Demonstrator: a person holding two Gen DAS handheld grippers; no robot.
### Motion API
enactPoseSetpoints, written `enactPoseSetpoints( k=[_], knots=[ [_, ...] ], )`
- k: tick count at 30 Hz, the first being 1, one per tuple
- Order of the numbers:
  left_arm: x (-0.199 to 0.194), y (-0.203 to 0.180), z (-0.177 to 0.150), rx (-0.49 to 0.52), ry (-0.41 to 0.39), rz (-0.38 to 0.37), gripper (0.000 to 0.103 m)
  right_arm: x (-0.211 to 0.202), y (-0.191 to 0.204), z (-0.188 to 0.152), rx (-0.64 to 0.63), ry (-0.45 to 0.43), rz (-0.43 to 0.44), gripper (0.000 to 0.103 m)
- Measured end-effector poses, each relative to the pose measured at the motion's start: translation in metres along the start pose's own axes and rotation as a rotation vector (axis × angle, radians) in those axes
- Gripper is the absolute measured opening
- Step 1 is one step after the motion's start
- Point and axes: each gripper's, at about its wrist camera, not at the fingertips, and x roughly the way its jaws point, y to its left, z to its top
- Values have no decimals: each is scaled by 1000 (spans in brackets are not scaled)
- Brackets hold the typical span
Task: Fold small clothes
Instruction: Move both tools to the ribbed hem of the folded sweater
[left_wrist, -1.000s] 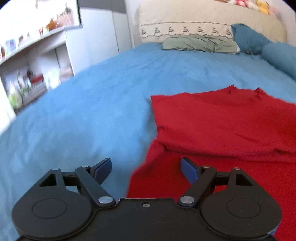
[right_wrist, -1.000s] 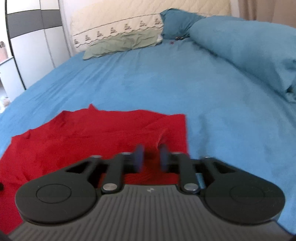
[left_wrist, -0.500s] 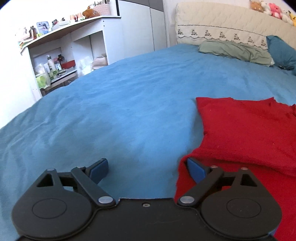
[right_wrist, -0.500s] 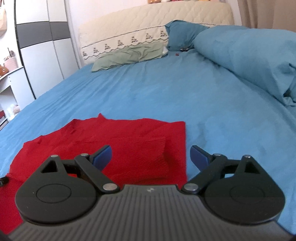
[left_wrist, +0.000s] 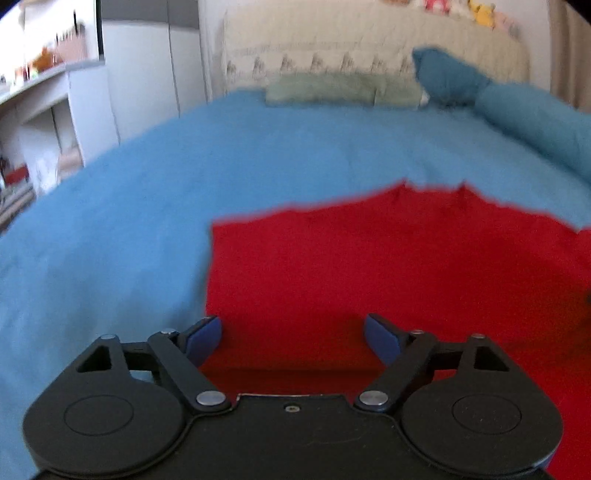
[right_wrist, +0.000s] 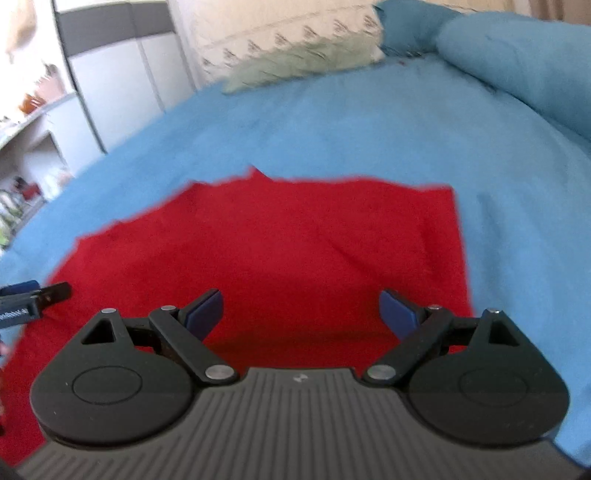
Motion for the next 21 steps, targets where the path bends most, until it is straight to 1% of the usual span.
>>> enactPoseSetpoints(
  k=[2, 3, 6, 7, 9, 10, 12, 13, 14, 15, 18, 21],
  knots=[
    [-4, 10, -9, -36, -23, -39, 88, -5, -12, -10, 20, -34, 17, 103],
    [-6, 12, -9, -32, -19, -44, 88, -9, -16, -13, 29, -43, 30, 103],
    [-18, 12, -2, -7, -4, -12, 88, -20, -21, -13, 36, -43, 33, 103],
    [-27, 14, 0, -6, -7, -7, 88, -26, -22, -11, 38, -45, 25, 103],
    [-55, 20, 3, -14, -47, -11, 89, -45, -24, -8, 44, -69, 31, 103],
    [-70, 23, 5, -12, -62, -14, 94, -57, -24, -6, 39, -82, 38, 103],
    [-107, 31, 10, 10, -87, -22, 96, -87, -23, -3, 18, -103, 31, 103],
    [-124, 34, 13, 19, -94, -24, 97, -105, -22, -3, 4, -115, 27, 103],
    [-141, 38, 16, 22, -92, -30, 101, -124, -20, -3, -19, -126, 19, 103],
    [-155, 40, 17, 21, -87, -39, 103, -144, -19, -3, -40, -134, 2, 103],
    [-205, 54, 17, 6, -86, -87, 103, -199, -18, -6, -70, -142, -9, 103],
    [-237, 62, 9, 7, -63, -118, 103, -247, -19, -13, -75, -131, -13, 103]
  ],
)
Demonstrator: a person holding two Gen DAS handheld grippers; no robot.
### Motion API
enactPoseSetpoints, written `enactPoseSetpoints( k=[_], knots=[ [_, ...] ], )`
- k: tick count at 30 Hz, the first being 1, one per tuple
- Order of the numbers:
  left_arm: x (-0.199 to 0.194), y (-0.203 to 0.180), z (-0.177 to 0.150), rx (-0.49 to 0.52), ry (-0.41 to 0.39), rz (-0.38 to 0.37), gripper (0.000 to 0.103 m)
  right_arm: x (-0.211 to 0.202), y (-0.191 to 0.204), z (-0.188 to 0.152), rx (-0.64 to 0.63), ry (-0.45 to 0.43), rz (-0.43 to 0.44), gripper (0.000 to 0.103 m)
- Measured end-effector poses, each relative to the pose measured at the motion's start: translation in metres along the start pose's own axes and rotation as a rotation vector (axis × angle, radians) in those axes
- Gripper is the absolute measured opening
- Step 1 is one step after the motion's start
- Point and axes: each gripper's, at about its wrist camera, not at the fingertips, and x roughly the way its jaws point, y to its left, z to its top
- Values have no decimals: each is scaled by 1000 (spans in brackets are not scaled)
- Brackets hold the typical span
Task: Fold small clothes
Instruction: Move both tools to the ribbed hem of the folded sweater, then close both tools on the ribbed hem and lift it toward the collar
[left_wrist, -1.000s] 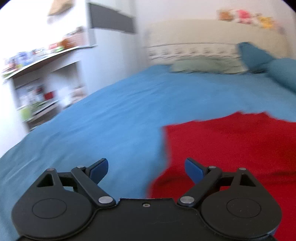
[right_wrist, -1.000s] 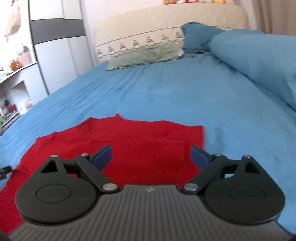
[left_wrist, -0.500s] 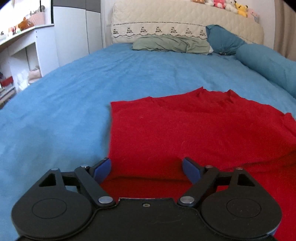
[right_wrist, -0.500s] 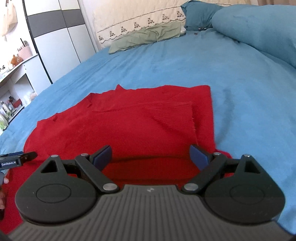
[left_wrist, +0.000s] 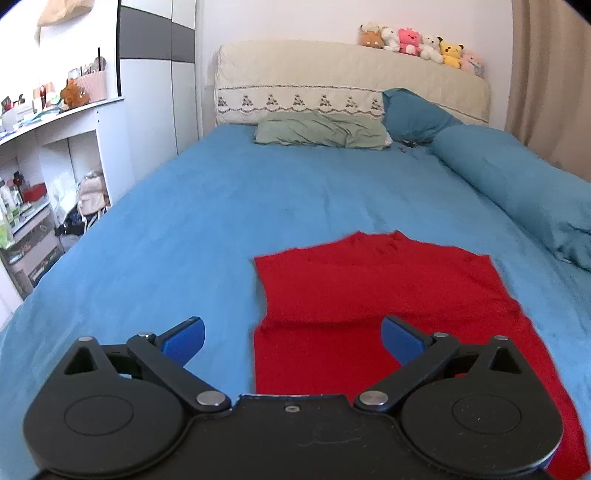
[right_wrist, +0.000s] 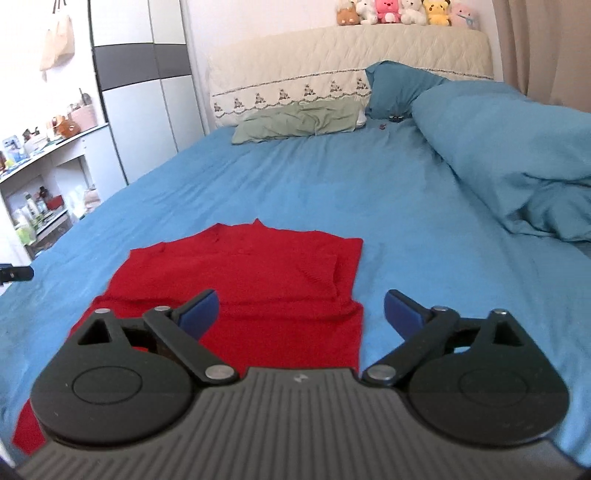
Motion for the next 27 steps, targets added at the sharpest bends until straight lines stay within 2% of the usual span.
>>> enactPoseSetpoints(
  k=[4, 9, 11, 12, 14, 18, 19, 22, 27],
  knots=[
    [-28, 6, -23, -21, 47, -23, 103, -39, 5, -18, -24, 72, -3, 103],
    [-39, 11, -78, -94, 157, -62, 99, -61, 6, -68, -9, 181, -25, 103],
    [-37, 8, -102, -109, 208, -66, 88, -66, 5, -89, 14, 220, -25, 103],
    [-36, 6, -113, -116, 237, -68, 86, -69, 4, -100, 30, 234, -29, 103],
    [-34, 6, -136, -134, 285, -78, 73, -71, 3, -117, 55, 259, -44, 103],
    [-30, 5, -168, -174, 345, -75, 60, -80, 0, -148, 116, 295, -77, 103],
    [-30, 4, -171, -184, 350, -75, 56, -82, -2, -154, 132, 304, -82, 100],
    [-27, 2, -175, -174, 340, -58, 53, -85, -5, -173, 184, 330, -79, 87],
    [-26, 9, -181, -174, 345, -54, 45, -83, -8, -188, 232, 334, -81, 82]
  ],
)
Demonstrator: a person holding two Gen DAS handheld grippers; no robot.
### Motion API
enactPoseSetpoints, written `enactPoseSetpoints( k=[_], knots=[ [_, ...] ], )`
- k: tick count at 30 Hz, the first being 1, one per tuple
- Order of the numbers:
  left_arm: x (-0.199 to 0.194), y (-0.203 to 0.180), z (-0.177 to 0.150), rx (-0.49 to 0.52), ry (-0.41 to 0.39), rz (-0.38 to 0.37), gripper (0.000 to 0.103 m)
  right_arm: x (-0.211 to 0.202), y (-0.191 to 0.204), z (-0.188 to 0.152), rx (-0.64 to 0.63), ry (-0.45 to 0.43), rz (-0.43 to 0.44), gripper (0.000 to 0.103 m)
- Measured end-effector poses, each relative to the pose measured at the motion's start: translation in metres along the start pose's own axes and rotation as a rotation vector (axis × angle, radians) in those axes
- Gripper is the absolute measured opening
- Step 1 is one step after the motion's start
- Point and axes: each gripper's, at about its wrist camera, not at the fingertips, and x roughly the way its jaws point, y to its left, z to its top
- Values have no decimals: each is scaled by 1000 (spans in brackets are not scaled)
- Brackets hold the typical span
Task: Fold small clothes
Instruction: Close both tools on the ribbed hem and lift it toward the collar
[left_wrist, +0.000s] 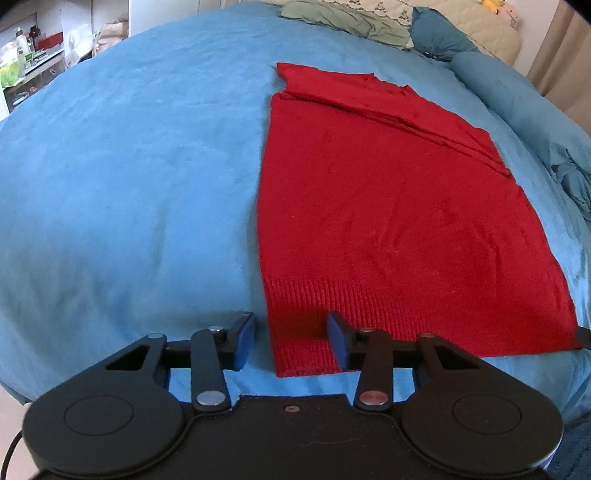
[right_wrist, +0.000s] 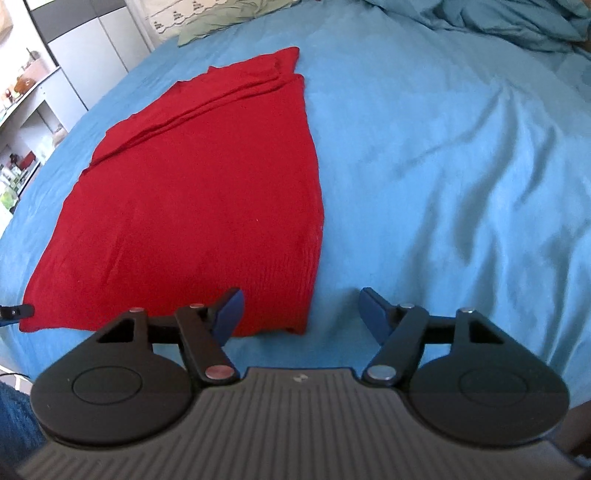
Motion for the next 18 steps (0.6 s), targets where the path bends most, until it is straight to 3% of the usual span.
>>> enactPoseSetpoints(
  k=[7, 9, 14, 18],
  knots=[
    [1, 0, -2, -7, -6, -1, 32, 6, -1, 1, 40, 0, 30, 68],
    [2, -4, -2, 8, -5, 2, 29, 7, 0, 0, 42, 6, 50, 51],
    [4, -12, 0, 48, 13, 8, 8, 13, -3, 1, 93, 37, 103, 26],
    [0, -15, 3, 41, 15, 15, 5, 12, -5, 3, 121, 29, 123, 24]
  ],
)
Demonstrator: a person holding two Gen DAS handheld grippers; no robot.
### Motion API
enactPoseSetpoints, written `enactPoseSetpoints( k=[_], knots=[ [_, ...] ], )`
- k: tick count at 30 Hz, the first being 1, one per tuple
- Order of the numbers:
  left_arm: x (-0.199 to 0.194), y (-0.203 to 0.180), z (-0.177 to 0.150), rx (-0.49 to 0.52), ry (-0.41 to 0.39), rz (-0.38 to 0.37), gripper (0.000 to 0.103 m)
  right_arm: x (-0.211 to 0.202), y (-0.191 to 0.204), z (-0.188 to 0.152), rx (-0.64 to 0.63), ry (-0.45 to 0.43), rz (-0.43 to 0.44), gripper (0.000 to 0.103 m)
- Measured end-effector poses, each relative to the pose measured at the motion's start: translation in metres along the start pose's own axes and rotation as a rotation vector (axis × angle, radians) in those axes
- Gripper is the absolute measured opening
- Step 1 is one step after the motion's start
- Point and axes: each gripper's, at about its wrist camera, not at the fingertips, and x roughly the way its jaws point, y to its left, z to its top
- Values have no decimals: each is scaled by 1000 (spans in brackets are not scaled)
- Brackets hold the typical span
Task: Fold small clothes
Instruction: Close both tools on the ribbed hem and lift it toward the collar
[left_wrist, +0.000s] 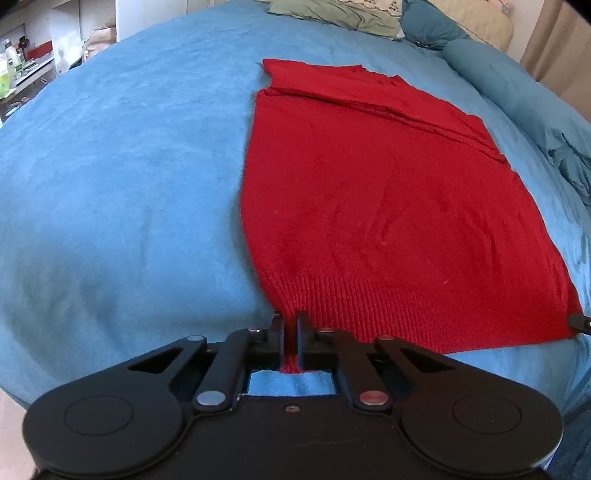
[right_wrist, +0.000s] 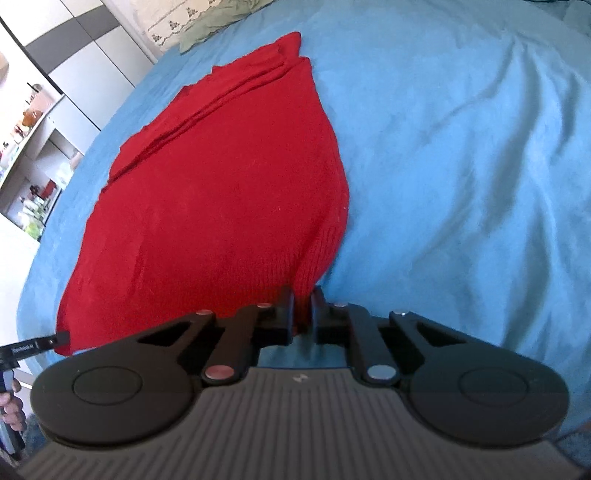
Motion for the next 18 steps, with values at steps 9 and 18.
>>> enactPoseSetpoints(
  k=[9, 18],
  knots=[
    [-68, -16, 45, 10, -175, -74, 5, -50, 24, 33, -5, -134, 122, 23],
    [-77, -23, 174, -68, -381, -80, 5, -66, 63, 148, -20, -292, 210, 23]
  ],
)
